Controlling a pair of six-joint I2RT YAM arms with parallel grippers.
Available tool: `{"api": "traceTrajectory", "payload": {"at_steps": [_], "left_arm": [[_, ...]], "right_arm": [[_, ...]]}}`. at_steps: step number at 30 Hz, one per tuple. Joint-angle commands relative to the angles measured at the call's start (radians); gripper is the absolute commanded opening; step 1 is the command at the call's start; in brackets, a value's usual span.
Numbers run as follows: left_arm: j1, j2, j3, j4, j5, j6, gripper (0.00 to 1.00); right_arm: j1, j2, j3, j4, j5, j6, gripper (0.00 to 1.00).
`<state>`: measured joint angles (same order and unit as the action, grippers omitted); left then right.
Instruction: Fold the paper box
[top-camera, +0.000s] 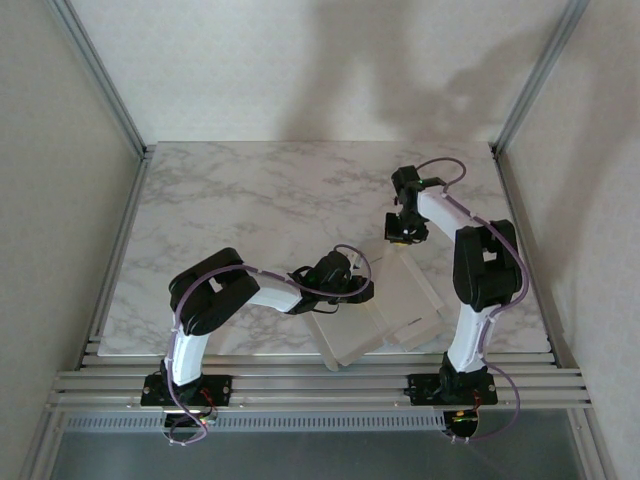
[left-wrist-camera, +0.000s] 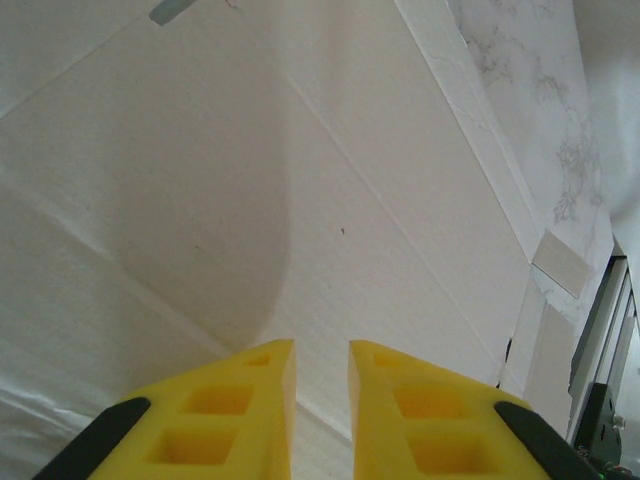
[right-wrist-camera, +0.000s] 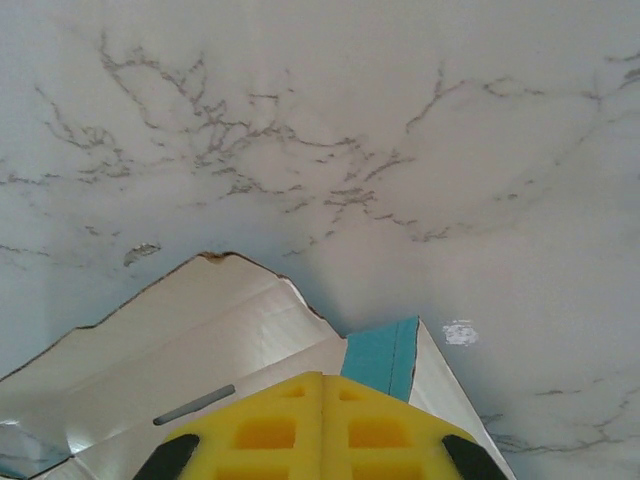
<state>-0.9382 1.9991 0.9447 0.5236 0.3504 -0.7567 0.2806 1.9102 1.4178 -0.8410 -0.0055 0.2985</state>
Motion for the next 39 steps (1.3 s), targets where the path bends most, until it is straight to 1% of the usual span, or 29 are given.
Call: {"api": "traceTrajectory", "payload": {"at_steps": [1,19,23,31,39], "left_arm": [[-0.013,0.035,-0.021,-0.043,-0.027,0.0,0.22],[-0.016,0.027,-0.017,-0.06,-0.039,0.012,0.22],[-0.017,0.024,-0.014,-0.071,-0.043,0.018,0.22],[-0.017,0.025,-0.009,-0.08,-0.044,0.027,0.22],[-0.021,0.026,-0.011,-0.082,-0.051,0.028,0.22]], "right_arm": [[0.007,-0.039,-0.01,-0.032,0.019,-0.011,0.0],[-0.008,-0.028,-0.094,0.006,0.032,0.003,0.0],[-0.019,-0.018,-0.106,0.02,0.05,0.007,0.0],[-0.053,0.017,-0.11,0.059,0.027,0.005,0.0],[-0.056,0.058,-0.112,0.079,-0.009,-0.005,0.0]]}}
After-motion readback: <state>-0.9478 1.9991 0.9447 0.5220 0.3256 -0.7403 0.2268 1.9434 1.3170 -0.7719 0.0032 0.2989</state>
